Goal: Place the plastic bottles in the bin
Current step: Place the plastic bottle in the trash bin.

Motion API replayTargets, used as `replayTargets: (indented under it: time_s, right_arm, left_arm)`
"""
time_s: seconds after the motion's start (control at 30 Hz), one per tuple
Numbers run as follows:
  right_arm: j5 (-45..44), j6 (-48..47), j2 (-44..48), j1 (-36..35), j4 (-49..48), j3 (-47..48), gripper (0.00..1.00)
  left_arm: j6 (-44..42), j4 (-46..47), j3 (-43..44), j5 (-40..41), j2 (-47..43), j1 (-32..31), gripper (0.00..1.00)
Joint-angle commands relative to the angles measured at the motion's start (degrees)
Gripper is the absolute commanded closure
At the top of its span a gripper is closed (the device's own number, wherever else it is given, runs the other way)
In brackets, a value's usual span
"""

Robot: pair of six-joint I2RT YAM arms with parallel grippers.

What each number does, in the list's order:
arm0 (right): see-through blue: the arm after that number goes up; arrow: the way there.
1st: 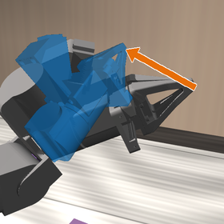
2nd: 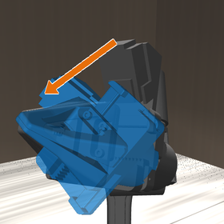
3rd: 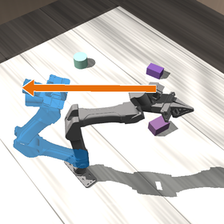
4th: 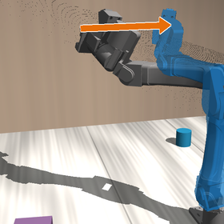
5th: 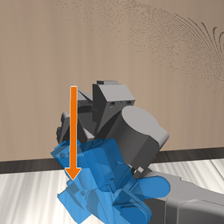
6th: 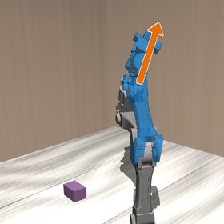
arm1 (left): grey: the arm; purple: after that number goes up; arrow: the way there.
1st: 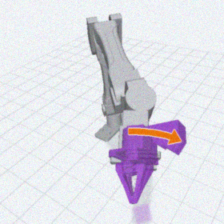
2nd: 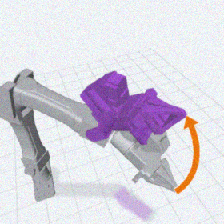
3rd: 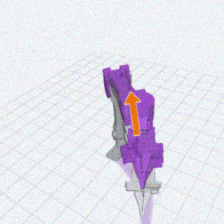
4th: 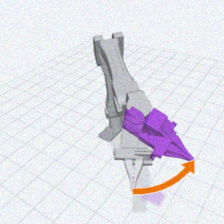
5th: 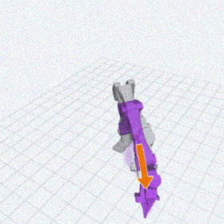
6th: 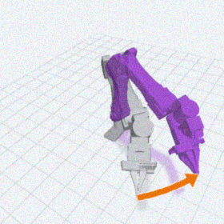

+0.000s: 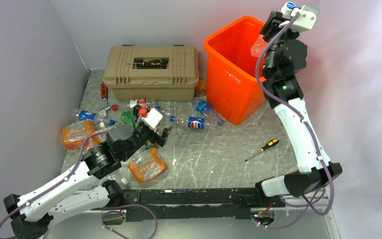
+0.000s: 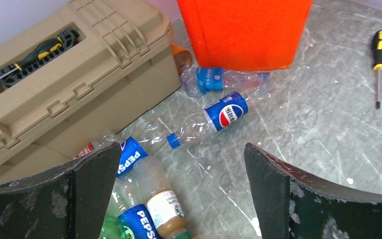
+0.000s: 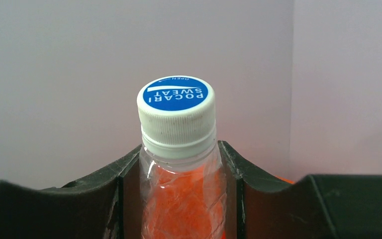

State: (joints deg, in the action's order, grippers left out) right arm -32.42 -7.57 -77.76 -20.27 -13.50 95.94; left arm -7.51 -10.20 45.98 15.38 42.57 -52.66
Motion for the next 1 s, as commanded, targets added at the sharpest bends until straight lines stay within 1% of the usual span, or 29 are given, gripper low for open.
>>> replayTargets:
  time_s: [0.0,0.13,0.33,0.47,0.53,0.6,0.8,0.9,0.97]
  right_arm:
    - [6.84,15.54,-3.74,7.01,8.22,6.12,0.86]
    - [8.30,17.31,-7.52,9.80,12.19,7.22,0.85]
    - [10.15,22.41,-9.30,13.09,13.23,1.11,0.82]
    - [12.13,24.72,-9.78,13.50,13.23,-2.39,0.76]
    - [13.28,25.45,-10.42,13.55,14.62,-2.40,0.69]
    - [13.97,25.88,-11.21,13.51,15.86,-1.65,0.56]
    - [14.88,26.23,-11.50,13.51,17.88,-0.72,0.30]
    - [15.81,26.21,-11.14,13.53,19.28,0.50,0.19]
    - [16.03,26.21,-10.68,13.51,19.93,1.39,0.09]
  left_arm:
    - [1.23,1.43,0.97,5.11,1.27,0.32,0.00]
    - [1.12,1.35,1.09,6.10,2.32,0.46,0.01]
    - [1.86,1.15,1.23,6.29,3.82,1.02,0.01]
    - [1.82,1.32,1.13,6.05,4.14,1.35,0.01]
    - [1.59,1.16,1.15,6.30,4.19,1.36,0.01]
    - [1.40,1.27,1.08,6.62,4.04,1.37,0.01]
    - [1.24,1.67,0.70,7.08,3.49,1.49,0.00]
    - [1.29,1.71,0.69,6.71,3.64,1.46,0.01]
    - [1.44,1.63,0.73,6.42,3.90,1.50,0.00]
